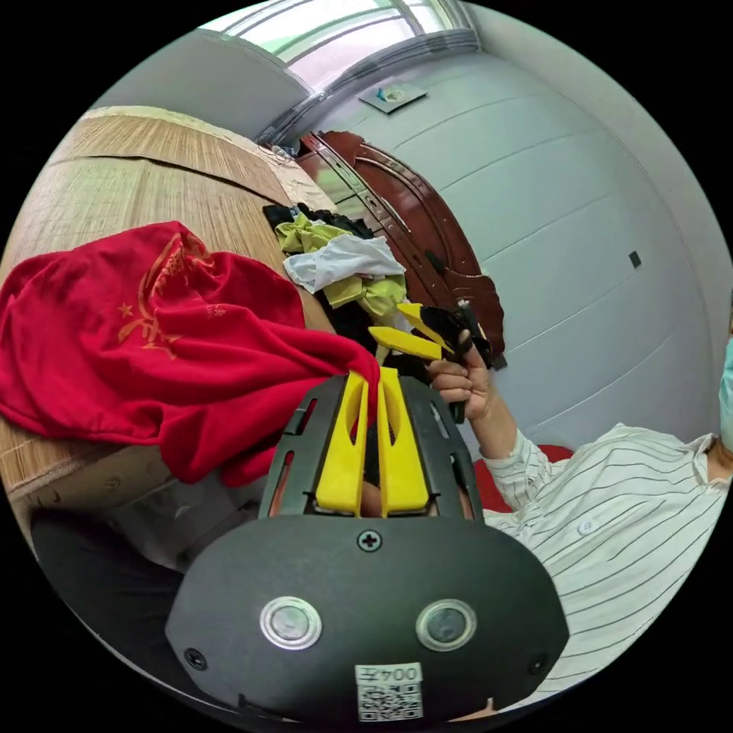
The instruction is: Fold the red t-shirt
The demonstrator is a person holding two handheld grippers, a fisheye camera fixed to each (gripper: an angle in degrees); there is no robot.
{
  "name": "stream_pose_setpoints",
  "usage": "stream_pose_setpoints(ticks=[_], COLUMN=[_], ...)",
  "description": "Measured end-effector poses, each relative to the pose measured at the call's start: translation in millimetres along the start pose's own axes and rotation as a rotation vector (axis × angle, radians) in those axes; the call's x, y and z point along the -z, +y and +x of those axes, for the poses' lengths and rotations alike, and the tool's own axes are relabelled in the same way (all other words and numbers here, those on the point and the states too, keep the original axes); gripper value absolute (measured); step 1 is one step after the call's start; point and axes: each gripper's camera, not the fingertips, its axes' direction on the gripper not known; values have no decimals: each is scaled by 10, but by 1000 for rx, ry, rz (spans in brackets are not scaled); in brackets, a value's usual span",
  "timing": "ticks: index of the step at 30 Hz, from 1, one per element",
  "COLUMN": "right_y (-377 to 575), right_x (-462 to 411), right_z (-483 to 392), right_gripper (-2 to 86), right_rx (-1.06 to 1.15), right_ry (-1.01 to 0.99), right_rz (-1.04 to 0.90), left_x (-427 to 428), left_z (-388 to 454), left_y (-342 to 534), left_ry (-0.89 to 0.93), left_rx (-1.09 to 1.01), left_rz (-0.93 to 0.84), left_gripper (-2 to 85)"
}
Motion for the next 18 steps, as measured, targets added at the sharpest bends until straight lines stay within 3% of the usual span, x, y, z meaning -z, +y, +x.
stream_pose_setpoints(ticks=[5, 10, 14, 18], right_y=[363, 337, 137, 66], right_x=[-345, -403, -487, -463], right_z=[461, 670, 509, 373], right_gripper=[149, 158, 145, 35], right_rx=[-197, -253, -178, -128], right_ry=[-221, -218, -121, 138], right_rz=[-60, -68, -98, -76], left_x=[-567, -1090, -1495, -1781], left_z=[366, 648, 783, 822], left_y=[-35, 39, 62, -20], left_ry=[-142, -261, -310, -264], left_rx=[-213, -391, -467, -449], left_rz=[-128, -259, -357, -345], left_gripper=[30, 33, 34, 37])
